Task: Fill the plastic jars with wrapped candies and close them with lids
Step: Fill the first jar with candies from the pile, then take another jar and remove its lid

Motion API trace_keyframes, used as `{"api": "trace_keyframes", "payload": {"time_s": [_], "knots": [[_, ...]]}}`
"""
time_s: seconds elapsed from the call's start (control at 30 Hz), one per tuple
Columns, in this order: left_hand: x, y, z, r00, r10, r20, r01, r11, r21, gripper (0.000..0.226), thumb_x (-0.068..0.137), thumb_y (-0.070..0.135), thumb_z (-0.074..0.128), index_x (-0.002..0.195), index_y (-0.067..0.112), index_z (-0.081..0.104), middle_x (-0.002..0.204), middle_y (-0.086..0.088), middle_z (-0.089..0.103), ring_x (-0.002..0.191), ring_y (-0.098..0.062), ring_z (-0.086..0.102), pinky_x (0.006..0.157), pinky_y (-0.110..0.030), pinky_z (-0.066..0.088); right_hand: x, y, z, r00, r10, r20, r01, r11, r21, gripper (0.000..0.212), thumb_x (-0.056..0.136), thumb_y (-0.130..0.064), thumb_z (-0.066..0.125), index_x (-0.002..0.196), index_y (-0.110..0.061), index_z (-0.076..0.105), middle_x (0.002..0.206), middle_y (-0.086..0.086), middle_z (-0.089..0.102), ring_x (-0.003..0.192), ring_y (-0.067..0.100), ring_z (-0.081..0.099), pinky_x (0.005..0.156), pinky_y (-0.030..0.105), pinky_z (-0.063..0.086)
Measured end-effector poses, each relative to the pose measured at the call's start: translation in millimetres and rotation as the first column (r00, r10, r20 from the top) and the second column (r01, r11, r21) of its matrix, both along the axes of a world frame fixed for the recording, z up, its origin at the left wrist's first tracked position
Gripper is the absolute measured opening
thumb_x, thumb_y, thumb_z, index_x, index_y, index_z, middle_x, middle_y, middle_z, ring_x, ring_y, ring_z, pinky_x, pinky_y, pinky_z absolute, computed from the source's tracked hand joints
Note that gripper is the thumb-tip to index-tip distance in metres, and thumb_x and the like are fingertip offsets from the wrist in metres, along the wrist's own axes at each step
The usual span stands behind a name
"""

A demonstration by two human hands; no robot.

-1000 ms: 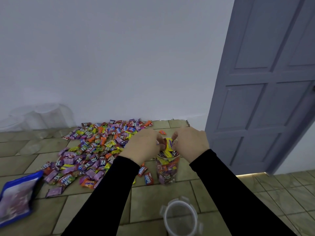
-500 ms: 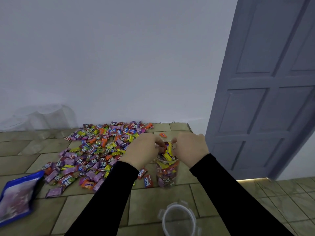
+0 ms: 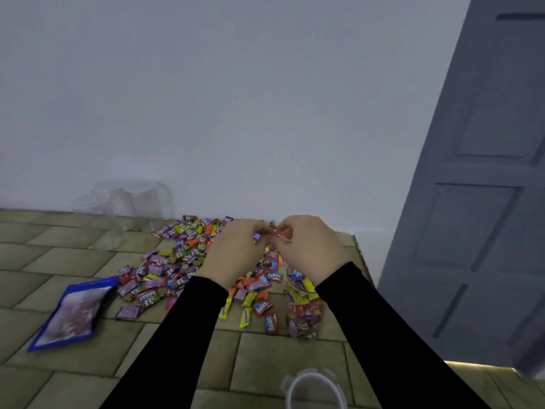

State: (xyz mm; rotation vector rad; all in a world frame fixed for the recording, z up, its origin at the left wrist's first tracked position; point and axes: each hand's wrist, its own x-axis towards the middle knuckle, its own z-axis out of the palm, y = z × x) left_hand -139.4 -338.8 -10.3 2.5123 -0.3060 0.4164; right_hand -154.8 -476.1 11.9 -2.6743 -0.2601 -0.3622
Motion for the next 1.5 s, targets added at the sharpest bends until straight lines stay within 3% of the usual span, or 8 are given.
{"api": "trace_keyframes", "payload": {"time_s": [0.17,0.3,0.5,0.67,0.93,1.1,1.27,1.5], "knots": [[-7.1,38.9,1.5,0.985,0.161,0.061,-0.159,0.986,-0.044,0.014,0.091,0.024,0.06,0.097,0.022,0.072,0.081,0.009,0.06,0.075,-0.009,0.05,0.068,-0.019,0.031,6.7,36.1,-2.4,0.995,0.102,-0.022,-0.102,0.995,0.017,0.025,0.09,-0.036,0.057,0.105,-0.017,0.065,0.106,0.002,0.064,0.104,0.021,0.057,0.089,0.035,0.047],[-12.0,78.9,0.0,0.971,0.234,0.058,-0.232,0.972,-0.042,0.012,0.089,0.024,0.062,0.095,0.021,0.072,0.077,0.012,0.056,0.071,-0.007,0.047,0.065,-0.017,0.029,15.7,73.4,-7.3,0.985,0.157,-0.07,-0.154,0.987,0.049,0.028,0.089,-0.039,0.058,0.102,-0.014,0.065,0.101,0.003,0.064,0.099,0.021,0.059,0.085,0.032,0.048],[-9.5,151.1,-1.2,0.948,0.317,0.018,-0.315,0.945,-0.086,0.016,0.089,0.021,0.063,0.101,0.014,0.072,0.094,-0.012,0.07,0.083,-0.023,0.059,0.067,-0.019,0.03,41.7,142.9,-17.1,0.957,0.225,-0.182,-0.2,0.969,0.147,0.036,0.088,-0.042,0.059,0.113,-0.017,0.062,0.11,0.003,0.062,0.101,0.02,0.058,0.086,0.032,0.047],[9.0,219.2,-9.4,0.924,0.382,0.022,-0.379,0.921,-0.085,0.024,0.089,0.025,0.062,0.11,0.014,0.069,0.108,-0.002,0.069,0.092,-0.023,0.059,0.079,-0.024,0.037,63.4,200.0,-30.0,0.92,0.287,-0.266,-0.236,0.949,0.208,0.041,0.088,-0.037,0.06,0.122,-0.015,0.058,0.119,0.006,0.06,0.104,0.021,0.056,0.082,0.026,0.041],[49.5,322.7,-35.4,0.896,0.443,0.017,-0.434,0.884,-0.177,0.039,0.086,0.017,0.066,0.122,0.005,0.059,0.123,-0.011,0.06,0.119,-0.025,0.051,0.1,-0.029,0.034,106.4,287.5,-57.6,0.871,0.339,-0.355,-0.242,0.926,0.29,0.047,0.087,-0.032,0.062,0.13,-0.015,0.054,0.124,0.004,0.058,0.108,0.017,0.056,0.077,0.018,0.036],[73.9,373.4,-58.9,0.876,0.468,-0.12,-0.481,0.821,-0.308,0.054,0.084,0.022,0.07,0.132,0.009,0.049,0.132,-0.01,0.049,0.122,-0.021,0.045,0.091,-0.021,0.033,131.9,329.4,-72.9,0.852,0.369,-0.37,-0.239,0.905,0.353,0.046,0.089,-0.033,0.063,0.131,-0.017,0.052,0.124,0.004,0.056,0.087,0.011,0.055,0.053,0.009,0.035],[99.8,414.7,-75.2,0.865,0.436,-0.249,-0.502,0.766,-0.402,0.074,0.08,0.025,0.076,0.141,0.011,0.037,0.141,-0.012,0.042,0.127,-0.02,0.043,0.096,-0.028,0.039,157.4,363.6,-81.6,0.857,0.362,-0.366,-0.218,0.9,0.377,0.045,0.089,-0.034,0.062,0.131,-0.019,0.053,0.126,0.002,0.056,0.101,0.014,0.055,0.074,0.02,0.044],[137.6,434.5,-94.6,0.876,0.309,-0.369,-0.463,0.752,-0.469,0.091,0.074,0.025,0.081,0.147,0.013,0.027,0.149,-0.011,0.034,0.134,-0.023,0.038,0.104,-0.037,0.04,195.9,411.3,-79.5,0.898,0.382,-0.218,-0.273,0.873,0.404,0.051,0.093,-0.036,0.056,0.139,-0.021,0.043,0.139,0.004,0.039,0.124,0.019,0.046,0.105,0.029,0.036]]}}
